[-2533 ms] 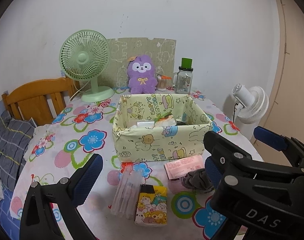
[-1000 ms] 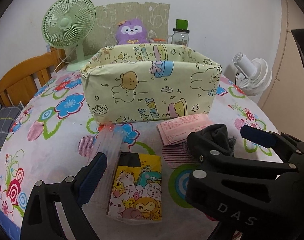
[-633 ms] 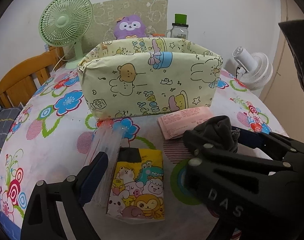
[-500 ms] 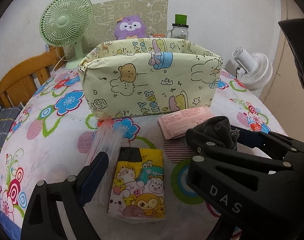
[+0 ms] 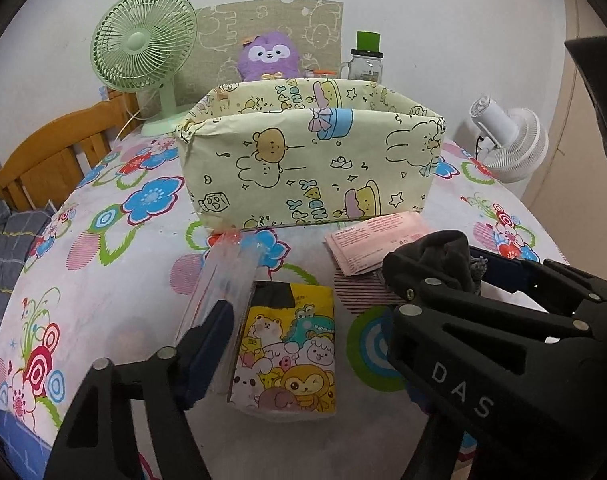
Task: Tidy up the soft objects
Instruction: 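Move the left gripper to the yellow cartoon tissue pack while the right gripper approaches the gray sock, then close the left gripper on the yellow tissue pack while the right gripper grasps the gray sock, then carry the tissue pack in the left gripper and sock in the right gripper over the fabric box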
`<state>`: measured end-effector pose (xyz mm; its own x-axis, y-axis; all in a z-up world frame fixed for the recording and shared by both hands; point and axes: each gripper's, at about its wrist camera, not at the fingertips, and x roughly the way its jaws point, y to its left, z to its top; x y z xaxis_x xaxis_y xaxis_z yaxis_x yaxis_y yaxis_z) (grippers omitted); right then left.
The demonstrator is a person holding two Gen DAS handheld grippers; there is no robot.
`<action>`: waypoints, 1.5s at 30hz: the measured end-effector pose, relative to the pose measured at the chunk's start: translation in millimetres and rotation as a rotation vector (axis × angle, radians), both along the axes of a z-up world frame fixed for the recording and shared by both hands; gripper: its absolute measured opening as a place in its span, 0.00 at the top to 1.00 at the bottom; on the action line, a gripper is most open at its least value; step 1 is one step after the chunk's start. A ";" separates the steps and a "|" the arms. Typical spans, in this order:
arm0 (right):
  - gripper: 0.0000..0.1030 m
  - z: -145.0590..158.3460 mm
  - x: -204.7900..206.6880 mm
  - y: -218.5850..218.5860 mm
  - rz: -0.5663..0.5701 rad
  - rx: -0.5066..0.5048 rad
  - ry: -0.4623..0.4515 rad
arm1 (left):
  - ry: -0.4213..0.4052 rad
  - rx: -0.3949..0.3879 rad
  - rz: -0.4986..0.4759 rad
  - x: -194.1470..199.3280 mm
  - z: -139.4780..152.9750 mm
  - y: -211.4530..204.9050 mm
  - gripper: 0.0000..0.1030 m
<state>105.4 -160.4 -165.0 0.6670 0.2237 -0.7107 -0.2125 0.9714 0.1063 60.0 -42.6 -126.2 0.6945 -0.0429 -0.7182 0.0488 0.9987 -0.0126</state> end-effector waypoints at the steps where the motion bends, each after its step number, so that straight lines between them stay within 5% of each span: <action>1: 0.42 0.3 -0.7 0.0 -0.001 -0.001 -0.001 | 0.001 0.000 -0.002 -0.7 -0.1 0.0 0.33; 22: 0.42 -2.3 2.1 5.0 -0.008 -0.013 0.012 | 0.053 -0.048 0.003 5.3 -10.4 8.4 0.53; 45: 0.42 31.2 -19.7 -4.5 -0.012 0.007 -0.089 | -0.037 -0.037 -0.012 -7.9 25.0 -3.6 0.55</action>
<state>85.7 -164.9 -133.7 0.7302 0.2200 -0.6469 -0.2102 0.9732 0.0938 52.1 -46.2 -101.2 0.7198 -0.0779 -0.6898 0.0623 0.9969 -0.0476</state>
